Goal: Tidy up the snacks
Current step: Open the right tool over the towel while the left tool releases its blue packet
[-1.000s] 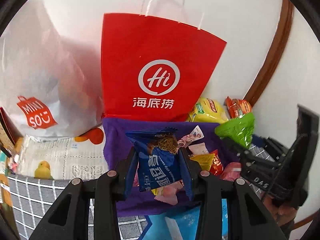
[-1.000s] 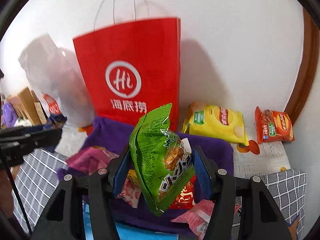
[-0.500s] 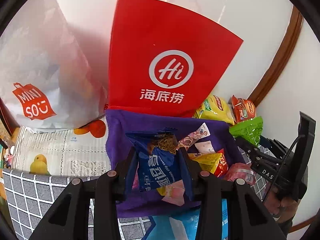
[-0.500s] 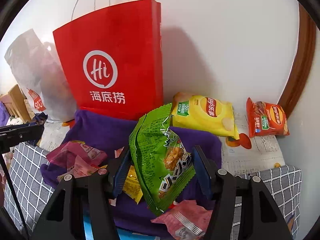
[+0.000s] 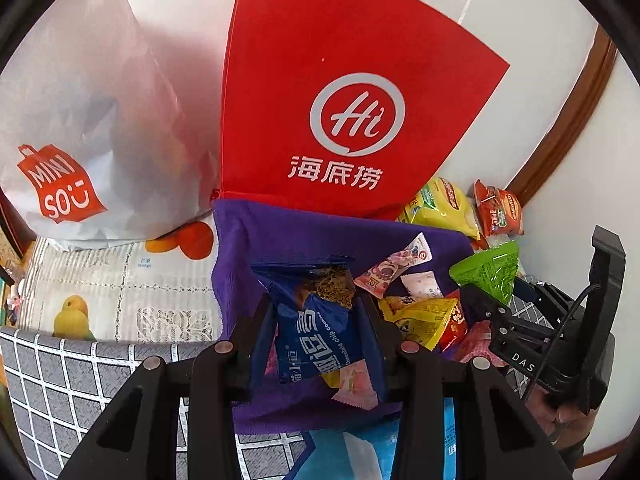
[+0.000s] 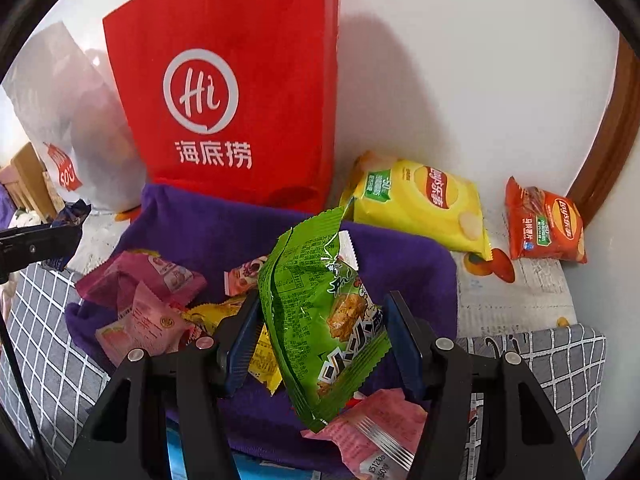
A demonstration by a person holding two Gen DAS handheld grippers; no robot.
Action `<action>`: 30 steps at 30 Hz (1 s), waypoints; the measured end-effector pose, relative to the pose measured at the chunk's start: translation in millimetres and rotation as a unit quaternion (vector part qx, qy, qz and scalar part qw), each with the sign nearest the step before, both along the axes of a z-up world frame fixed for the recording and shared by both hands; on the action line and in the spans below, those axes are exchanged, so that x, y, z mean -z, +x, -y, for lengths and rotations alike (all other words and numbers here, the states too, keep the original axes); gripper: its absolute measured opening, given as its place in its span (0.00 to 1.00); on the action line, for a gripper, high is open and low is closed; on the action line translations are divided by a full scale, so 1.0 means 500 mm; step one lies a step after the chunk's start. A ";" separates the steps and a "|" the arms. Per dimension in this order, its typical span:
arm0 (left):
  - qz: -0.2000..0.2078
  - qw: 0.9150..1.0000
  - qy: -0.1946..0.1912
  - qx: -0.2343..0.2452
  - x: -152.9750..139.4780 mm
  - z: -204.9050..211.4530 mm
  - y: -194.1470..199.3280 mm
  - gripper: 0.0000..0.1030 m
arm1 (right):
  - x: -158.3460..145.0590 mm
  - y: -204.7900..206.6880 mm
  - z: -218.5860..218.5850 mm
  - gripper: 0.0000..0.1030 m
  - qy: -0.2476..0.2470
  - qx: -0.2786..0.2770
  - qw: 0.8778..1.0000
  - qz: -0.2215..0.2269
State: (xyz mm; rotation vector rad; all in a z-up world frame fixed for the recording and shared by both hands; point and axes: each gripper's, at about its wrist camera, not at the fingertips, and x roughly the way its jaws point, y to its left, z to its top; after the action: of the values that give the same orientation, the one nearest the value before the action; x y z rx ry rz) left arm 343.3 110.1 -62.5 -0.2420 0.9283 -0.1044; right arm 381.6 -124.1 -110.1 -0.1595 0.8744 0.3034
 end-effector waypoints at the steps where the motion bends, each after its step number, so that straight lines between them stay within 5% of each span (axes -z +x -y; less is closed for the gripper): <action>1: -0.003 1.000 -0.001 0.000 0.002 -0.001 0.001 0.37 | 0.002 0.000 -0.001 0.58 0.000 -0.001 1.000 -0.001; 30: -0.070 0.997 0.028 0.025 0.074 0.049 0.034 0.38 | 0.042 0.000 -0.032 0.59 -0.027 -0.016 0.999 -0.026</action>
State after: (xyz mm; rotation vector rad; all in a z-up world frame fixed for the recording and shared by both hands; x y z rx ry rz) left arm 360.3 85.8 -99.4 -0.1768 1.0745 -0.1084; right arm 381.5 -108.1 -131.3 -0.2171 0.9325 0.3151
